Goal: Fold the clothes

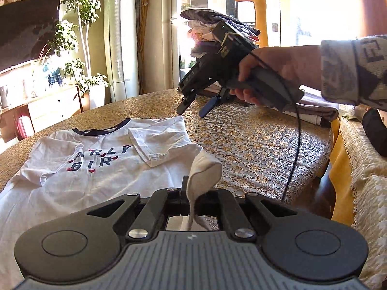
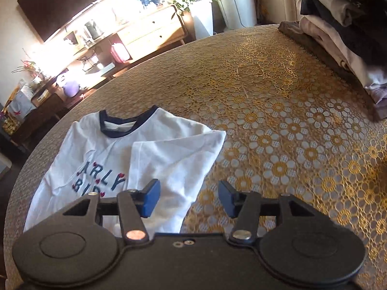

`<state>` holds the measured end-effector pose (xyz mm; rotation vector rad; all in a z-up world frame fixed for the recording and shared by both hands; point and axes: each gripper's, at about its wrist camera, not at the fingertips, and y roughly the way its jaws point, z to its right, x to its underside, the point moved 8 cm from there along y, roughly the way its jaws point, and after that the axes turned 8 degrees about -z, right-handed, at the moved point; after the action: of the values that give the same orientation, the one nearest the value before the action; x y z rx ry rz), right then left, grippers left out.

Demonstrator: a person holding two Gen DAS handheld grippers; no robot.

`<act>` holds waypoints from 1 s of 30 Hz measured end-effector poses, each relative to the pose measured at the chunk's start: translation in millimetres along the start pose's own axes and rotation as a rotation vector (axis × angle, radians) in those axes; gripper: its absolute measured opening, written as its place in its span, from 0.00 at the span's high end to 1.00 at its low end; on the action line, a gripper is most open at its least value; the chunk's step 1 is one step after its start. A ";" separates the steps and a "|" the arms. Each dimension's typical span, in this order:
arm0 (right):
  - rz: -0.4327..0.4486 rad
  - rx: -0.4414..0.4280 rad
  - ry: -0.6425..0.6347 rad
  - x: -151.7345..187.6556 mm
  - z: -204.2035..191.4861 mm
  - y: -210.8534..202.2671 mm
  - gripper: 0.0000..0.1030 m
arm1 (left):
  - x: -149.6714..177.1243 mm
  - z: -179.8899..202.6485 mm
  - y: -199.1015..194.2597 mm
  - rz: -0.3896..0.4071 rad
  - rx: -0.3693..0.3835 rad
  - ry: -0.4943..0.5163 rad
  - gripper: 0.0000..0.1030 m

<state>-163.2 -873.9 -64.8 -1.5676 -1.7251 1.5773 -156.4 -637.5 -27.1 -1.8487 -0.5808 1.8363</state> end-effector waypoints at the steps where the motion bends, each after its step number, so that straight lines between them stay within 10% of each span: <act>1: -0.007 0.006 0.015 -5.2 1.9 8.8 0.00 | 0.5 -2.8 0.3 0.001 0.008 -0.013 0.98; 18: -0.041 0.166 -0.007 -38.4 4.3 62.5 0.00 | 12.5 -14.2 1.6 0.023 0.096 -0.040 0.98; 30: 0.057 0.100 -0.039 -69.1 -49.6 27.2 0.00 | 6.2 -71.1 -35.4 0.140 0.071 -0.258 0.98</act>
<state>-86.4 -913.9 -42.9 -1.5605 -1.6078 1.7051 -84.3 -607.7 -11.1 -1.6545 -0.4760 2.1788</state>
